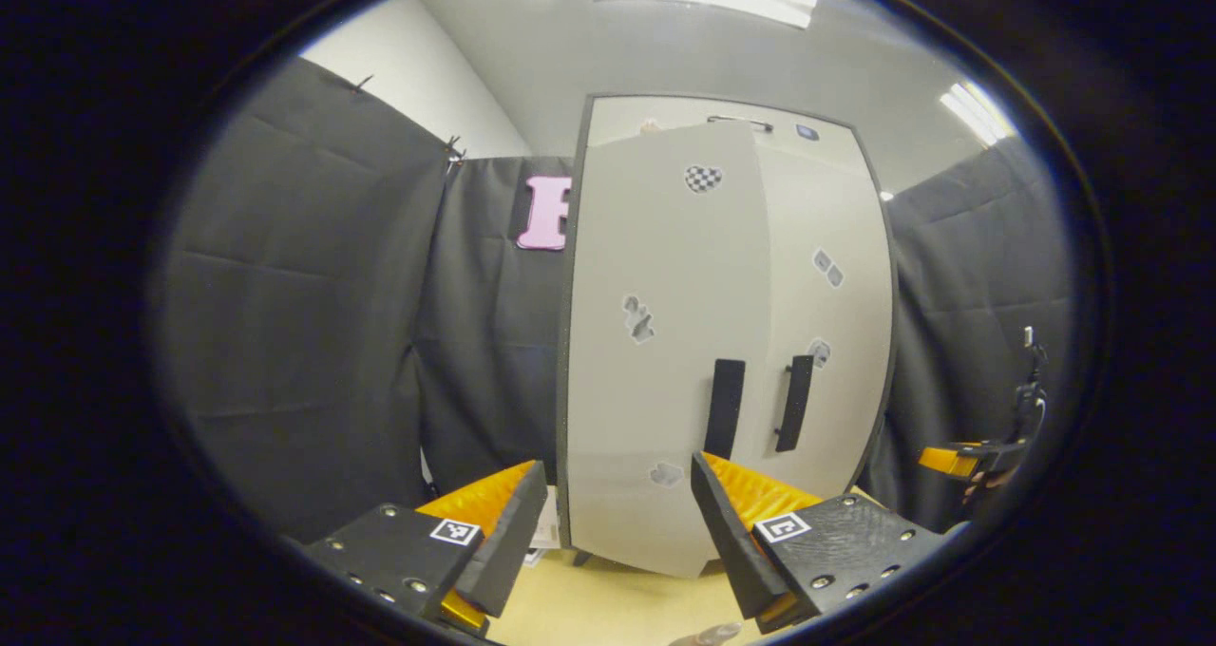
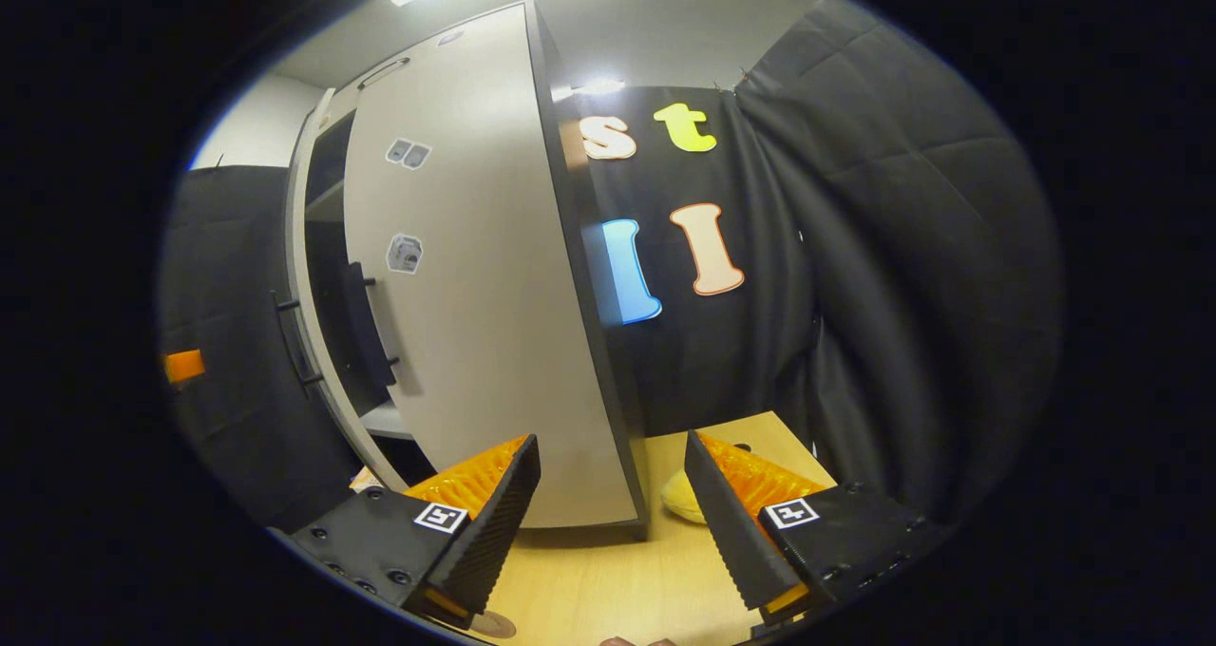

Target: Grasp the bottle in the cabinet with the left hand and place it on the coaster, then close the right door with the right hand and the left door with the left hand.

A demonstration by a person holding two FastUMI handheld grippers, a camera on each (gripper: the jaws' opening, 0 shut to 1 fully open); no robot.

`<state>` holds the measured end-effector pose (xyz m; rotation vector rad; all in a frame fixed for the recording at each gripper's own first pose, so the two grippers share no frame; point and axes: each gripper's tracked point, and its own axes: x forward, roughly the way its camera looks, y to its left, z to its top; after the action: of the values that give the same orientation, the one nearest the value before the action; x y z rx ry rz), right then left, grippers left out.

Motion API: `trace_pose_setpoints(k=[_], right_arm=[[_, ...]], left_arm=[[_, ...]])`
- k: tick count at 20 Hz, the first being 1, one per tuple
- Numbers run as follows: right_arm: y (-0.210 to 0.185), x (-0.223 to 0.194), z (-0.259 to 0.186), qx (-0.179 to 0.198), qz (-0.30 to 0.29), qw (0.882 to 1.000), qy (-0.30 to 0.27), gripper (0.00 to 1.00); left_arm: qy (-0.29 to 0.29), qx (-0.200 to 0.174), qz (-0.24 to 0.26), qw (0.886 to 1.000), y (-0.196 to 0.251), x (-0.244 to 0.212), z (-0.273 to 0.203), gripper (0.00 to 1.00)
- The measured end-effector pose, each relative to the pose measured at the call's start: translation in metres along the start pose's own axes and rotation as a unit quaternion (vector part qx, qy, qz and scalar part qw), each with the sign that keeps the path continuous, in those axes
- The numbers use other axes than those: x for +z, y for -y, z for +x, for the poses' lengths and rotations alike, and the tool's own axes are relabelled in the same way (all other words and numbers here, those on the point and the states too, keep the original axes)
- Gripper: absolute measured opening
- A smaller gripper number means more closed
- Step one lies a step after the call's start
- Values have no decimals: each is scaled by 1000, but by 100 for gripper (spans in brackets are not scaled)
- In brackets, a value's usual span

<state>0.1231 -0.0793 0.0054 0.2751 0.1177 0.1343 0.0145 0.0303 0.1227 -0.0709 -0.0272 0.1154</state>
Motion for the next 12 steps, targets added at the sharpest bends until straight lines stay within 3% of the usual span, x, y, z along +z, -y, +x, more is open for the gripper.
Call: trace_pose_setpoints(k=[5, 7, 8, 9, 10, 11, 12], right_arm=[[-23, 22, -18, -16, -6, 1000, 20, 98], [-27, 29, -27, -26, -8, 999, 30, 98], [-29, 32, -32, -31, -7, 999, 38, 98], [-32, 33, -37, -36, -6, 998, 47, 98], [-35, 33, -42, -39, -6, 998, 53, 98], [-38, 32, -46, -39, -7, 998, 56, 98], [-41, 30, -51, -40, -11, 997, 59, 98]], left_arm=[[-1, 21, -20, 1000, -44, -9, -8, 96], [3, 6, -13, 1000, -45, -14, -13, 96], [5, -5, -12, 1000, -44, -18, -17, 89], [6, -12, -14, 1000, -43, -23, -20, 89], [6, -19, -19, 1000, -43, -27, -23, 96], [8, -26, -25, 999, -43, -30, -28, 89], [11, -32, -28, 999, -42, -33, -32, 89]])
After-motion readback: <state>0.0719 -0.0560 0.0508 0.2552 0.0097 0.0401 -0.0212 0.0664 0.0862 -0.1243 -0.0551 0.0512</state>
